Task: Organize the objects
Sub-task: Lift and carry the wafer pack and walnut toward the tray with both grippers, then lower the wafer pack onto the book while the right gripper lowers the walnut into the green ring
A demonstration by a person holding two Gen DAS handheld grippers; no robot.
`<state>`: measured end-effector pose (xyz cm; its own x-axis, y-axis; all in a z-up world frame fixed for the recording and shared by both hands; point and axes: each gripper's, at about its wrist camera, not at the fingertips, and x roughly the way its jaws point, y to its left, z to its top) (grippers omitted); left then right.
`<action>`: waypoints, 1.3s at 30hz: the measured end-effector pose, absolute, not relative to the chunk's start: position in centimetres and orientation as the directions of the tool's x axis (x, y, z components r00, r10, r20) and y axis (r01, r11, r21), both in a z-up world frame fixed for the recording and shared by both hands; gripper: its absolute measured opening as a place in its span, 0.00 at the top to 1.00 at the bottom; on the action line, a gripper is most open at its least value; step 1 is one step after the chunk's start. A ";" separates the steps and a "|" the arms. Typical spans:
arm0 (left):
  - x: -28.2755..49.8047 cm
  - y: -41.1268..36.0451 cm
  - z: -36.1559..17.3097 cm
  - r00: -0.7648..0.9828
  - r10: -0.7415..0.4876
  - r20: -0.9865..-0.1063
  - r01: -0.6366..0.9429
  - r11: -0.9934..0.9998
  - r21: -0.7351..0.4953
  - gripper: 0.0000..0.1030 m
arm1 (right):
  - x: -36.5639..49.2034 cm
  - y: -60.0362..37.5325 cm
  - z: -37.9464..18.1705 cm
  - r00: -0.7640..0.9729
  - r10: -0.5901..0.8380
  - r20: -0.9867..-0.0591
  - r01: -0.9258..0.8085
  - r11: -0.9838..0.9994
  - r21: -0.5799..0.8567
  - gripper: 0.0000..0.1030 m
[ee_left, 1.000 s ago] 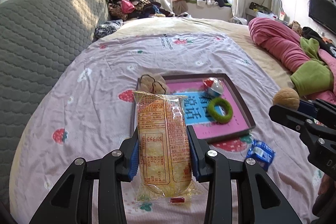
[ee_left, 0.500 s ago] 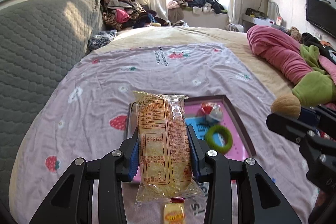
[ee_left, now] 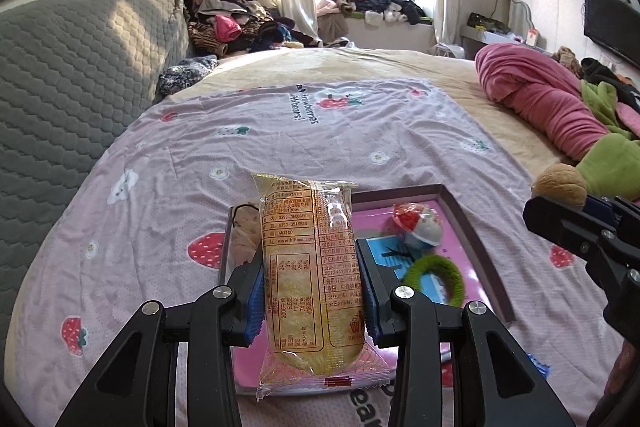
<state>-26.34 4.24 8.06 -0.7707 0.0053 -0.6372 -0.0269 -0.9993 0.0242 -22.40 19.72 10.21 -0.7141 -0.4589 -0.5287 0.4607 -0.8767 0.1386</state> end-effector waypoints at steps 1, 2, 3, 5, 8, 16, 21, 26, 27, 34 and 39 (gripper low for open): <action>-26.5 4.2 7.7 -0.769 0.003 -0.639 -0.026 -0.999 0.027 0.61 | -22.6 19.8 9.8 -0.716 -0.455 -0.530 0.455 -0.879 0.139 0.70; -26.6 4.3 7.3 -0.768 0.002 -0.640 -0.028 -0.999 0.031 0.61 | -22.9 19.8 9.4 -0.716 -0.449 -0.534 0.450 -0.882 0.139 0.70; -26.7 4.5 6.9 -0.766 0.004 -0.643 -0.032 -0.999 0.031 0.61 | -23.2 19.9 9.0 -0.719 -0.441 -0.537 0.442 -0.887 0.135 0.70; -27.0 4.8 6.0 -0.762 0.011 -0.647 -0.041 -0.999 0.031 0.61 | -23.5 19.8 8.1 -0.719 -0.428 -0.548 0.433 -0.892 0.130 0.70; -27.7 5.3 4.4 -0.747 0.020 -0.664 -0.056 -0.998 0.032 0.61 | -24.2 19.8 6.6 -0.715 -0.406 -0.569 0.419 -0.901 0.116 0.70; -30.0 6.3 1.3 -0.718 0.031 -0.695 -0.081 -0.996 0.039 0.61 | -25.6 19.9 3.9 -0.705 -0.383 -0.598 0.404 -0.909 0.105 0.70; -31.1 6.3 0.0 -0.705 0.039 -0.708 -0.085 -0.996 0.029 0.61 | -26.2 19.9 3.0 -0.706 -0.371 -0.604 0.399 -0.912 0.093 0.70; -31.9 6.2 -1.0 -0.681 0.046 -0.731 -0.089 -0.996 0.020 0.61 | -26.6 19.6 2.2 -0.693 -0.360 -0.624 0.400 -0.913 0.083 0.70; -32.0 6.2 -1.2 -0.677 0.045 -0.735 -0.092 -0.995 0.024 0.61 | -26.6 19.5 2.0 -0.691 -0.357 -0.628 0.400 -0.913 0.079 0.70; -32.0 6.5 -1.6 -0.669 0.026 -0.742 -0.092 -0.995 0.049 0.61 | -26.9 19.2 1.2 -0.675 -0.353 -0.648 0.410 -0.909 0.067 0.70; -32.2 6.7 -2.1 -0.658 0.026 -0.752 -0.096 -0.994 0.050 0.61 | -27.1 19.1 0.9 -0.667 -0.353 -0.656 0.415 -0.908 0.066 0.70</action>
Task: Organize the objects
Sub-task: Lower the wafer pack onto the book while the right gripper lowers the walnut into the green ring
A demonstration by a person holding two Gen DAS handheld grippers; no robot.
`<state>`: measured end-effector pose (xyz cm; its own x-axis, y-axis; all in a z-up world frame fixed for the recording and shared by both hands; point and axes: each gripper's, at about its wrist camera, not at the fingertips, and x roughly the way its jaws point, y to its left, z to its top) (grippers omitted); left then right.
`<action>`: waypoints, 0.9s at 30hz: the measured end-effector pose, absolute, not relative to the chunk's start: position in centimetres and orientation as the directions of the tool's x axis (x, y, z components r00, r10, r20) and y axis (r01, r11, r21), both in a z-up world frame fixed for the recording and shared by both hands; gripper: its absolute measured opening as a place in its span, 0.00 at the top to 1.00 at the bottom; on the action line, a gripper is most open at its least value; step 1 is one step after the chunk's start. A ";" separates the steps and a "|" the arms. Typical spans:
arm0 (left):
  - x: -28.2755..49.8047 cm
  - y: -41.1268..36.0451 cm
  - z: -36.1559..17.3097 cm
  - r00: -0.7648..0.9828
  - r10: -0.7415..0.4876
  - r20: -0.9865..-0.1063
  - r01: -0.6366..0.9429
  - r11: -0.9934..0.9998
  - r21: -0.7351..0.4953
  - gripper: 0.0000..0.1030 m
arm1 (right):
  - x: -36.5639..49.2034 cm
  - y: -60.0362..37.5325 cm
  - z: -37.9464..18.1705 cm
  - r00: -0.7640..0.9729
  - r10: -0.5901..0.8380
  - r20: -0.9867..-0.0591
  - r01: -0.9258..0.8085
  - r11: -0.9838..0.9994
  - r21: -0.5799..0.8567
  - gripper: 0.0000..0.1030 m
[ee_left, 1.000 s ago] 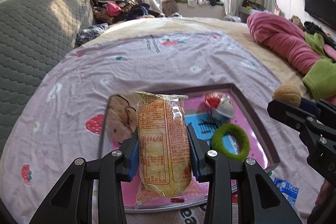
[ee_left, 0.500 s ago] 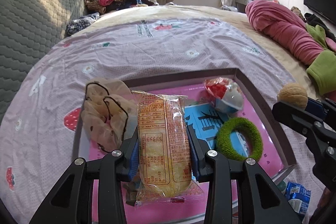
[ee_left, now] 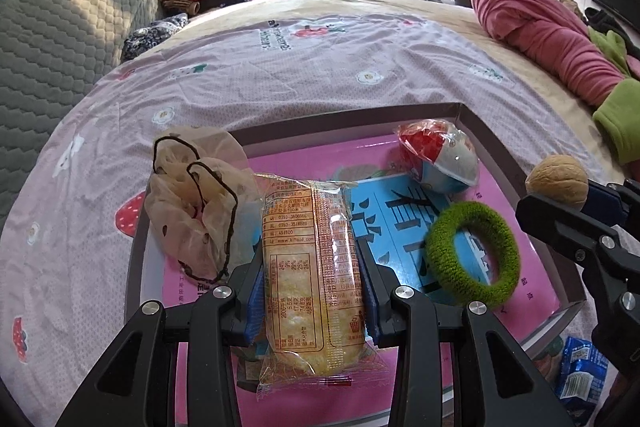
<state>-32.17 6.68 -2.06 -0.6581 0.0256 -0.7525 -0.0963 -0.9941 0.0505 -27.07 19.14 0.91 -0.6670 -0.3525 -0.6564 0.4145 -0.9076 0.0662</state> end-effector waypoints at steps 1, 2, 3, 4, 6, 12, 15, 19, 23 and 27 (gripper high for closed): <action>-32.2 6.7 -2.1 -0.657 0.027 -0.754 -0.097 -0.994 0.048 0.61 | -27.1 19.1 0.8 -0.666 -0.352 -0.657 0.415 -0.908 0.065 0.70; -32.2 6.7 -2.2 -0.654 0.024 -0.756 -0.096 -0.994 0.052 0.61 | -27.2 19.1 0.7 -0.664 -0.351 -0.660 0.416 -0.907 0.064 0.70; -32.2 6.7 -2.3 -0.653 0.023 -0.757 -0.096 -0.994 0.052 0.61 | -27.2 19.0 0.7 -0.663 -0.351 -0.662 0.417 -0.907 0.063 0.70; -32.3 6.6 -2.3 -0.650 0.022 -0.760 -0.094 -0.994 0.051 0.61 | -27.3 19.0 0.5 -0.661 -0.349 -0.664 0.416 -0.907 0.063 0.70; -32.4 6.6 -2.6 -0.642 0.018 -0.766 -0.092 -0.994 0.054 0.61 | -27.4 18.8 0.4 -0.658 -0.346 -0.669 0.418 -0.907 0.058 0.70; -32.6 6.6 -3.0 -0.623 0.020 -0.782 -0.099 -0.994 0.053 0.61 | -27.6 18.6 -0.1 -0.647 -0.332 -0.687 0.416 -0.908 0.047 0.70; -32.6 6.7 -3.2 -0.618 0.016 -0.786 -0.099 -0.993 0.058 0.61 | -27.7 18.3 -0.5 -0.634 -0.328 -0.701 0.425 -0.905 0.039 0.70; -32.7 6.7 -3.6 -0.602 0.025 -0.798 -0.109 -0.993 0.051 0.61 | -27.9 18.0 -1.2 -0.613 -0.318 -0.723 0.429 -0.903 0.033 0.70; -32.9 6.7 -4.0 -0.585 0.031 -0.810 -0.114 -0.993 0.044 0.61 | -28.2 17.8 -1.9 -0.598 -0.301 -0.743 0.425 -0.905 0.024 0.70; -32.9 6.6 -4.2 -0.574 0.042 -0.818 -0.117 -0.993 0.031 0.61 | -28.3 17.9 -2.3 -0.588 -0.292 -0.754 0.422 -0.906 0.022 0.70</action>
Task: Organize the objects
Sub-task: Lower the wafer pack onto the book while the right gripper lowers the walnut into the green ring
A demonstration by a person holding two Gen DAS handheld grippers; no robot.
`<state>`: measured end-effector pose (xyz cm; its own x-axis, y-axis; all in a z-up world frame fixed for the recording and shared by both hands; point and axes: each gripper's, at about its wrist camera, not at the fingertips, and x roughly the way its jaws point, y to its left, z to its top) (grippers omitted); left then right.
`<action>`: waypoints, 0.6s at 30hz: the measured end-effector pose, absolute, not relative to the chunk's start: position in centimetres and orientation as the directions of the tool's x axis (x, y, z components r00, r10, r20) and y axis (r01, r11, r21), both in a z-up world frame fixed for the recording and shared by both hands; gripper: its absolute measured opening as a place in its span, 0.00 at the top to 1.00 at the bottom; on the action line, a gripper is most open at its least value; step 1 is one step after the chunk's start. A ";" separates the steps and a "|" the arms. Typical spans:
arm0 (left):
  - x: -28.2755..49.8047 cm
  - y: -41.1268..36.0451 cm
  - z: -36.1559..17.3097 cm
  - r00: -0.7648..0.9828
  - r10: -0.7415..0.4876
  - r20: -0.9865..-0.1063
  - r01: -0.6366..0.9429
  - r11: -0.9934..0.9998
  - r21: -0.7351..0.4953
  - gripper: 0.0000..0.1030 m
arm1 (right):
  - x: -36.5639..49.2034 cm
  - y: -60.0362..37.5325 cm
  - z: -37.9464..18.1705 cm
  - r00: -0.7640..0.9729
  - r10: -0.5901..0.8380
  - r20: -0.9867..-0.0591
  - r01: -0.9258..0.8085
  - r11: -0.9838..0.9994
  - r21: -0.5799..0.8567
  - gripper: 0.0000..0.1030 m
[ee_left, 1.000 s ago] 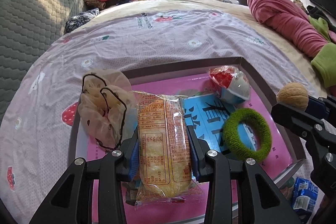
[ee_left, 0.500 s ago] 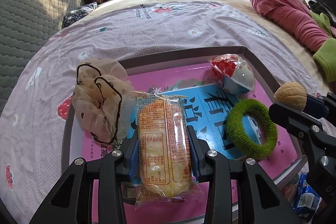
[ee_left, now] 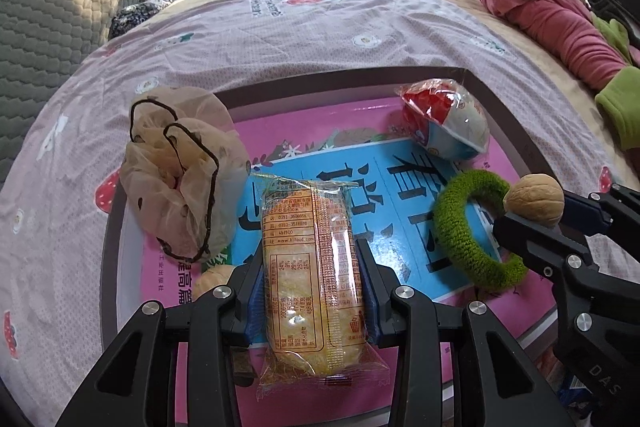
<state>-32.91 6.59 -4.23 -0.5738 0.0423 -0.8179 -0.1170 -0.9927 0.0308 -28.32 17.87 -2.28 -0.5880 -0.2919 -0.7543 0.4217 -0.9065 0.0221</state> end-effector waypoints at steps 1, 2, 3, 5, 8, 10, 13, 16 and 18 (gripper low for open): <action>-32.9 6.6 -4.2 -0.573 0.044 -0.818 -0.117 -0.993 0.029 0.61 | -28.4 17.9 -2.4 -0.585 -0.289 -0.757 0.420 -0.907 0.022 0.70; -32.9 6.5 -4.2 -0.573 0.045 -0.818 -0.118 -0.993 0.028 0.60 | -28.4 18.0 -2.5 -0.581 -0.287 -0.762 0.419 -0.908 0.022 0.70; -32.9 6.5 -4.3 -0.571 0.043 -0.820 -0.118 -0.993 0.030 0.60 | -28.5 18.0 -2.7 -0.576 -0.282 -0.767 0.416 -0.909 0.022 0.70; -32.9 6.5 -4.3 -0.570 0.043 -0.820 -0.118 -0.993 0.030 0.60 | -28.6 18.0 -3.0 -0.571 -0.275 -0.774 0.414 -0.910 0.018 0.70; -32.9 6.6 -4.3 -0.569 0.040 -0.821 -0.118 -0.992 0.034 0.60 | -28.7 18.0 -3.2 -0.568 -0.271 -0.777 0.411 -0.911 0.017 0.70; -32.9 6.5 -4.2 -0.569 0.042 -0.821 -0.120 -0.992 0.033 0.60 | -28.7 18.0 -3.3 -0.566 -0.266 -0.780 0.412 -0.911 0.012 0.70; -32.9 6.5 -4.3 -0.568 0.044 -0.822 -0.119 -0.992 0.029 0.59 | -28.7 17.8 -3.3 -0.567 -0.262 -0.781 0.413 -0.911 0.006 0.70; -33.0 6.5 -4.3 -0.569 0.042 -0.821 -0.118 -0.992 0.032 0.59 | -28.6 17.8 -3.3 -0.570 -0.258 -0.780 0.412 -0.911 0.001 0.70; -33.0 6.4 -4.2 -0.570 0.042 -0.821 -0.117 -0.993 0.031 0.59 | -28.6 17.7 -3.3 -0.570 -0.256 -0.781 0.413 -0.911 -0.003 0.70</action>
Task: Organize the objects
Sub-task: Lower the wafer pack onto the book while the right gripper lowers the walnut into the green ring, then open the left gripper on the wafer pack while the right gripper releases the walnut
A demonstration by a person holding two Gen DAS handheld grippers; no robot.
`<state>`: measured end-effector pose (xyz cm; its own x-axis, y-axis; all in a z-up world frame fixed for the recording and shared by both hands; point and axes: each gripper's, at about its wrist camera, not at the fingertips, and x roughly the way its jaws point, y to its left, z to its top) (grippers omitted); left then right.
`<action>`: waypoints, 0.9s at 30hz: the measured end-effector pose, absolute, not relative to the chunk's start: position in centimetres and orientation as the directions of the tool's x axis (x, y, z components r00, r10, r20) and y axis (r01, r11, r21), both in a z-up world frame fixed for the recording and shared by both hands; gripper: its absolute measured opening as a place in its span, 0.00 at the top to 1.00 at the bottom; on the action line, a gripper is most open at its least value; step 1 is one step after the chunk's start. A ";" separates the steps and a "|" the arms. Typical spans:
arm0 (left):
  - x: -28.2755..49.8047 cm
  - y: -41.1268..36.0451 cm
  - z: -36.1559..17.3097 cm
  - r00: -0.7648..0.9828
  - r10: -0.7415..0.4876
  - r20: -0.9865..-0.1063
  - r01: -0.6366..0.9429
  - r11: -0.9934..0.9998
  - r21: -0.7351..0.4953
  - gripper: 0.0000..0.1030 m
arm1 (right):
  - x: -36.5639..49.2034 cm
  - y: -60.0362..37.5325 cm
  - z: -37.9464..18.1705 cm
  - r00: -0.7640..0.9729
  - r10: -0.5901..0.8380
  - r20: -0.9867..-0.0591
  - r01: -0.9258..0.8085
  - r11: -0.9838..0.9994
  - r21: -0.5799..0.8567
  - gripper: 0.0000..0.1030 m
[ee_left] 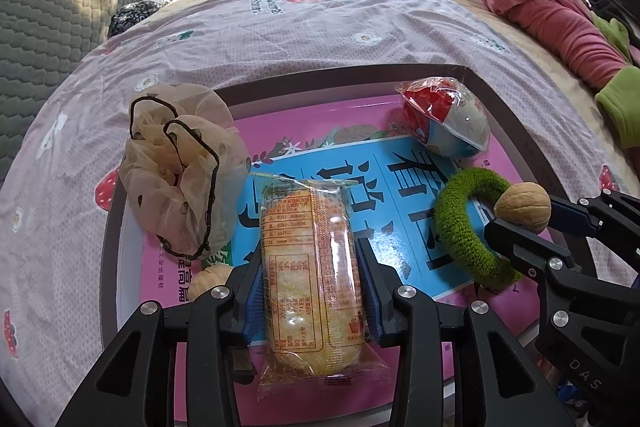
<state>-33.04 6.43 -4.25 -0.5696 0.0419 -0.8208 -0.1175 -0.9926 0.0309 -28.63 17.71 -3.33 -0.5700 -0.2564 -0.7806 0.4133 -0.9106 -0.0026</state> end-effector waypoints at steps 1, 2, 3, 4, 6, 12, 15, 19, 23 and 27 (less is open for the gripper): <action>-33.0 6.4 -4.3 -0.570 0.041 -0.821 -0.116 -0.993 0.030 0.58 | -28.7 17.6 -3.3 -0.570 -0.256 -0.780 0.413 -0.911 -0.003 0.70; -33.0 6.4 -4.3 -0.570 0.039 -0.821 -0.114 -0.993 0.032 0.57 | -28.7 17.6 -3.3 -0.571 -0.255 -0.780 0.413 -0.911 -0.004 0.70; -33.0 6.3 -4.3 -0.570 0.038 -0.821 -0.112 -0.993 0.033 0.56 | -28.7 17.6 -3.3 -0.571 -0.255 -0.780 0.414 -0.910 -0.006 0.70; -33.0 6.3 -4.3 -0.570 0.038 -0.821 -0.110 -0.993 0.031 0.56 | -28.7 17.6 -3.3 -0.572 -0.254 -0.780 0.414 -0.910 -0.007 0.70; -33.0 6.2 -4.2 -0.571 0.038 -0.820 -0.109 -0.994 0.030 0.55 | -28.6 17.6 -3.3 -0.575 -0.259 -0.776 0.415 -0.910 -0.004 0.70; -33.0 6.2 -3.9 -0.579 0.040 -0.814 -0.108 -0.994 0.028 0.52 | -28.6 17.5 -3.2 -0.576 -0.256 -0.777 0.415 -0.910 -0.008 0.70; -32.9 6.1 -3.7 -0.585 0.041 -0.810 -0.103 -0.994 0.025 0.47 | -28.6 17.5 -3.2 -0.577 -0.255 -0.776 0.414 -0.910 -0.009 0.70; -32.8 6.0 -3.5 -0.590 0.042 -0.806 -0.098 -0.995 0.020 0.43 | -28.6 17.5 -3.2 -0.578 -0.254 -0.776 0.413 -0.911 -0.009 0.70; -32.8 5.9 -3.4 -0.592 0.044 -0.805 -0.097 -0.995 0.017 0.38 | -28.5 17.5 -3.2 -0.579 -0.253 -0.776 0.411 -0.911 -0.010 0.70; -32.7 5.9 -3.3 -0.596 0.038 -0.802 -0.094 -0.995 0.023 0.32 | -28.6 17.6 -3.2 -0.580 -0.251 -0.775 0.409 -0.912 -0.011 0.70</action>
